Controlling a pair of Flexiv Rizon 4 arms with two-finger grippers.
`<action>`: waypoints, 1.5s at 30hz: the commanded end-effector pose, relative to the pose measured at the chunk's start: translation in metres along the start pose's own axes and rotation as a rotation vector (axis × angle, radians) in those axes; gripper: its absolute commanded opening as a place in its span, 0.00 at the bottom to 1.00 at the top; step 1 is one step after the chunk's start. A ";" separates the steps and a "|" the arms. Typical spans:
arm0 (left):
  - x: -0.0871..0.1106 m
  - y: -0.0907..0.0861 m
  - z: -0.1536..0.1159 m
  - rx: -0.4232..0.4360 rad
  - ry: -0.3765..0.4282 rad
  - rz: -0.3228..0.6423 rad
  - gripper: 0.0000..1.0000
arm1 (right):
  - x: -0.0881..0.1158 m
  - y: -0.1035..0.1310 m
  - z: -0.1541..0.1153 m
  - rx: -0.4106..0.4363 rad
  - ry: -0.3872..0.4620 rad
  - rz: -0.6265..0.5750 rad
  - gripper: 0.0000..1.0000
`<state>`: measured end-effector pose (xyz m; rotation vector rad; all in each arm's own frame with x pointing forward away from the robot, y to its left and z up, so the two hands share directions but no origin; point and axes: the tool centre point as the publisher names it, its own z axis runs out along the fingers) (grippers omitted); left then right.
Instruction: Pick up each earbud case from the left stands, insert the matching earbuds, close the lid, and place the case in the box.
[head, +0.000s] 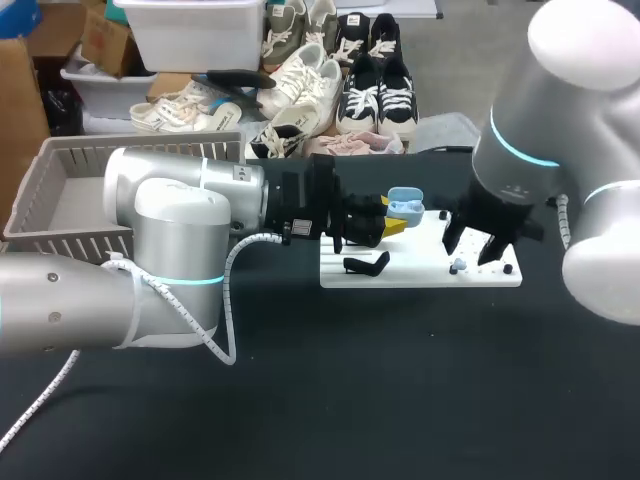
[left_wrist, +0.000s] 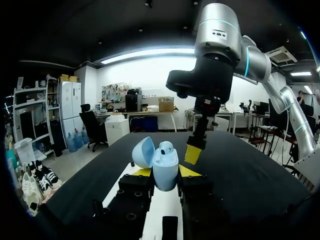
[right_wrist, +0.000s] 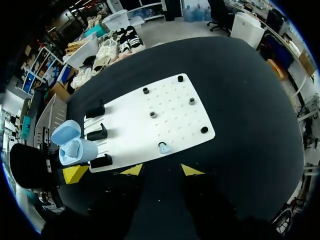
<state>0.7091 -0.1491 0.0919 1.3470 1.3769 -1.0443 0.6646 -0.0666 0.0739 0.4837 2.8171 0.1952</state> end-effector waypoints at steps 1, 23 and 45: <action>0.000 -0.002 0.000 -0.005 -0.001 0.001 0.00 | 0.000 0.001 0.017 -0.011 -0.008 0.006 0.42; 0.000 -0.002 0.000 -0.005 -0.001 0.001 0.00 | -0.005 -0.007 0.043 -0.065 0.001 0.056 0.42; 0.000 -0.002 0.000 -0.005 -0.001 0.001 0.00 | -0.009 -0.005 0.052 -0.105 -0.002 -0.022 0.44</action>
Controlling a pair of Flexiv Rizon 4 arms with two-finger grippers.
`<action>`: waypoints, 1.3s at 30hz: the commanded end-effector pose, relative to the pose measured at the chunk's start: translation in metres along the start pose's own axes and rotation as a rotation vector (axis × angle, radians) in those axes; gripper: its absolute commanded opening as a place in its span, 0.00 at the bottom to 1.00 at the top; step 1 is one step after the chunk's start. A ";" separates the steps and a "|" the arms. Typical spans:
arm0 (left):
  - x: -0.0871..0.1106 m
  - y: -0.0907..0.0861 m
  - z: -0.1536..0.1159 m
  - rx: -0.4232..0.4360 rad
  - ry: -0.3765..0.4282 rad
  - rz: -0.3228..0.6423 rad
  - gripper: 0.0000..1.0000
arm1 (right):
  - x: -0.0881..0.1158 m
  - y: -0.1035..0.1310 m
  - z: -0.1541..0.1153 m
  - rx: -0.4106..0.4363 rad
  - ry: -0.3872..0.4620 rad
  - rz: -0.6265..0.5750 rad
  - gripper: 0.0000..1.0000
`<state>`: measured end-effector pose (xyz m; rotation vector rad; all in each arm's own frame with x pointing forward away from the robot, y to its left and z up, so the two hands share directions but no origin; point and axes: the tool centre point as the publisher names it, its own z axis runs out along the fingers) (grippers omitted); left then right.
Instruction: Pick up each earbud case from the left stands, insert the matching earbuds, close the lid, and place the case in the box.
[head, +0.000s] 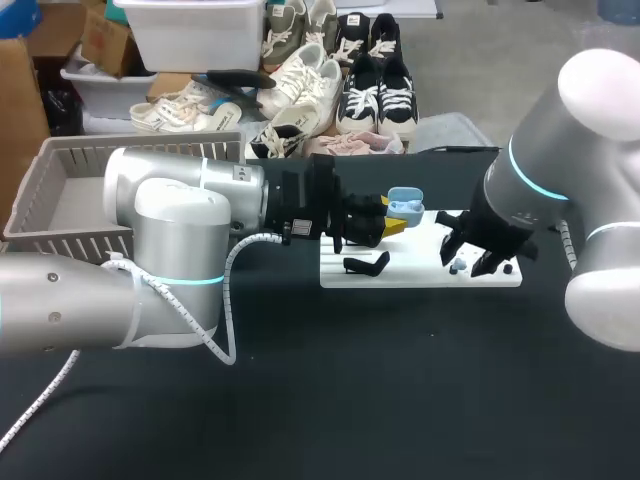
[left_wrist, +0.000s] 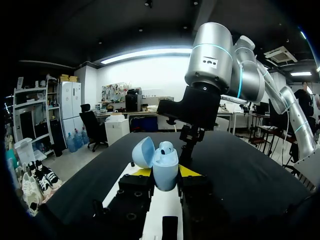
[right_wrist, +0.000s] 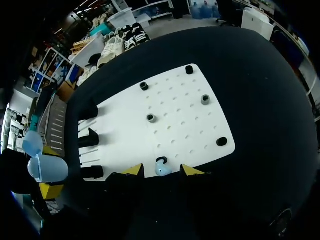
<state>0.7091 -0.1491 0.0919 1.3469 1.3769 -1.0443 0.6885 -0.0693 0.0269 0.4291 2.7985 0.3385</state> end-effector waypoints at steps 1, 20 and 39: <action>0.000 -0.002 0.000 -0.005 -0.001 0.001 0.00 | 0.003 -0.002 0.001 0.001 -0.007 -0.003 0.44; 0.000 -0.002 0.000 -0.005 -0.001 0.001 0.00 | 0.002 0.001 0.008 0.003 0.018 -0.031 0.36; 0.000 -0.002 0.000 -0.005 -0.001 0.001 0.00 | -0.001 -0.002 0.008 -0.003 0.015 -0.010 0.30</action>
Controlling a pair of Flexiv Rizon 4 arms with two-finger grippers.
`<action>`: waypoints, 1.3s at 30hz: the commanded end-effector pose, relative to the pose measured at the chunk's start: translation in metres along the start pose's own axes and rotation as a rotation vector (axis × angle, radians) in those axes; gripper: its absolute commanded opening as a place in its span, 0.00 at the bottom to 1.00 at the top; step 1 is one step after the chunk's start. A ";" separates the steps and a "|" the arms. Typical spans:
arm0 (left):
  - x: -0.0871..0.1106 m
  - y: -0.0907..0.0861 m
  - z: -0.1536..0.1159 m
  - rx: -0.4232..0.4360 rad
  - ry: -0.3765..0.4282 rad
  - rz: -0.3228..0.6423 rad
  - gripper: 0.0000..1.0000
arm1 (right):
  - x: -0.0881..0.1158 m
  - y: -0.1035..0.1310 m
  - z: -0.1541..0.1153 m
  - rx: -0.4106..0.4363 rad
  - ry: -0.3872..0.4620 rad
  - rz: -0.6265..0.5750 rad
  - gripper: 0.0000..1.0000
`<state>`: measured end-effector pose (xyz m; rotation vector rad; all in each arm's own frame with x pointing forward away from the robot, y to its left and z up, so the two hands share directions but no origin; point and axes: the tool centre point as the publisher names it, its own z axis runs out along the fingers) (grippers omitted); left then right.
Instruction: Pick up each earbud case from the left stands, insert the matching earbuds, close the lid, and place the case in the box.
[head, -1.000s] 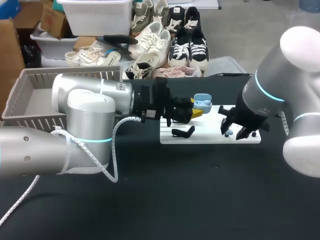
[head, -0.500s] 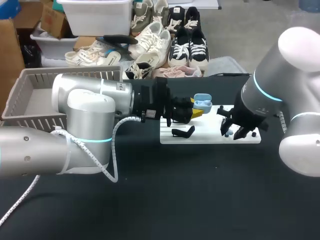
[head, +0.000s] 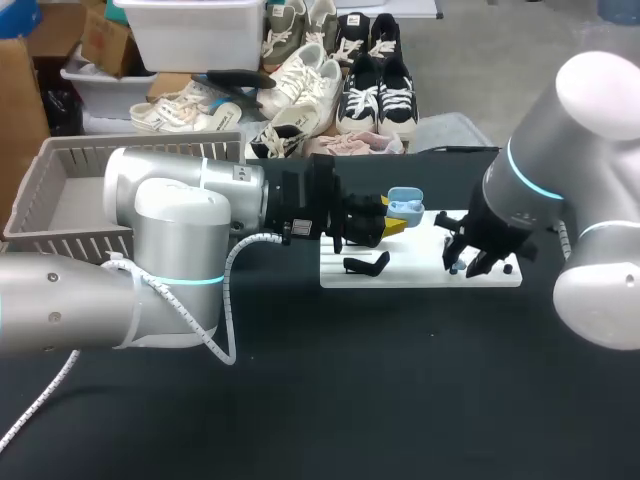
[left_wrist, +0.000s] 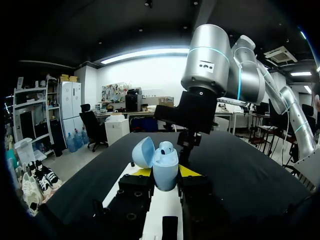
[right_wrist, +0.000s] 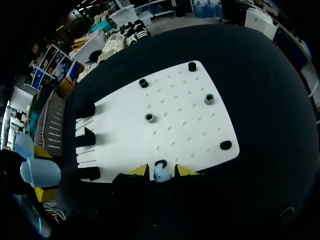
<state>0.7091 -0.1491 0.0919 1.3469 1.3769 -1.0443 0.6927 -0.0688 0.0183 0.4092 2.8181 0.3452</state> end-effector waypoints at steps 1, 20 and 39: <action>0.000 -0.002 0.000 -0.005 -0.001 0.001 0.00 | 0.000 -0.001 -0.002 -0.001 -0.004 0.004 0.30; 0.000 -0.002 0.000 -0.005 -0.001 0.001 0.00 | 0.002 -0.004 -0.004 -0.025 -0.011 0.019 0.31; 0.000 -0.002 0.000 -0.005 -0.001 0.001 0.00 | 0.001 0.000 -0.001 -0.027 -0.001 0.011 0.10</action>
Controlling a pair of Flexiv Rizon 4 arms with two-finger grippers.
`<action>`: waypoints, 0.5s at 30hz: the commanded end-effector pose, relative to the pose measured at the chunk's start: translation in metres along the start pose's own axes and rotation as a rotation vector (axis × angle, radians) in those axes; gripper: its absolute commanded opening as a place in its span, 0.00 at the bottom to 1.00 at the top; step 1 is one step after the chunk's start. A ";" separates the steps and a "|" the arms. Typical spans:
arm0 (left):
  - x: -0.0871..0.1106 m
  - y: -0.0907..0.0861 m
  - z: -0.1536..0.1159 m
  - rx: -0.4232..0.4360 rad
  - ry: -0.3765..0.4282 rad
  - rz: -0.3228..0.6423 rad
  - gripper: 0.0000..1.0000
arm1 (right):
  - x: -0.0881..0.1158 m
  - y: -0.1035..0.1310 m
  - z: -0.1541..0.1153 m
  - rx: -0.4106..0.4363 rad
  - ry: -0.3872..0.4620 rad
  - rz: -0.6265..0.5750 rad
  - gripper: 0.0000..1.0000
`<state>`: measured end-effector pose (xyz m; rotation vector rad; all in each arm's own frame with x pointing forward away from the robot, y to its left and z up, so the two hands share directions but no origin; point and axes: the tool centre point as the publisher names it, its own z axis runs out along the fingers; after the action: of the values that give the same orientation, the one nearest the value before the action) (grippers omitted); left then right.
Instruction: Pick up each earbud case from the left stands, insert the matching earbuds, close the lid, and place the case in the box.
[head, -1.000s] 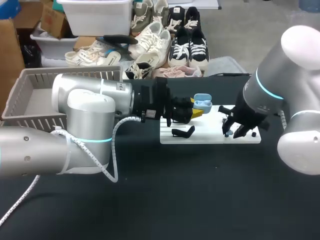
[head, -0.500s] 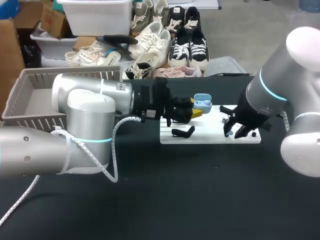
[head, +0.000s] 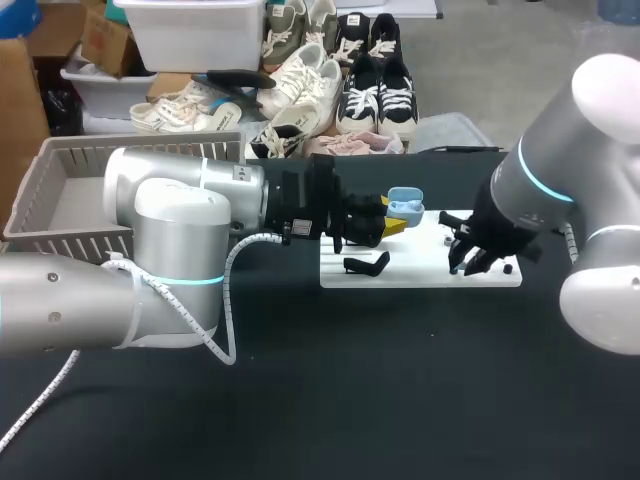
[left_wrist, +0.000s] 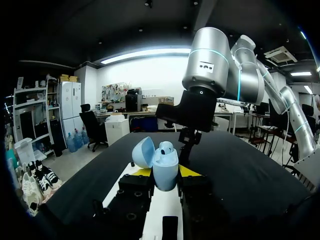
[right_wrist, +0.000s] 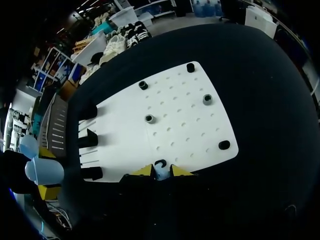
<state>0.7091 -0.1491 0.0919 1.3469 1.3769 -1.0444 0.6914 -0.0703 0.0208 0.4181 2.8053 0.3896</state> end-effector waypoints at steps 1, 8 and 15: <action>0.000 -0.002 0.000 -0.005 -0.001 0.001 0.00 | 0.000 0.001 0.002 0.003 0.003 0.001 0.07; 0.000 -0.002 0.000 -0.005 -0.001 0.001 0.00 | 0.005 0.001 -0.004 0.004 0.004 0.001 0.00; 0.000 -0.002 0.000 -0.005 -0.001 0.001 0.00 | 0.010 0.001 -0.032 0.012 -0.044 -0.005 0.00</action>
<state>0.7091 -0.1491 0.0919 1.3469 1.3769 -1.0444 0.6889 -0.0688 0.0353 0.4070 2.8002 0.3794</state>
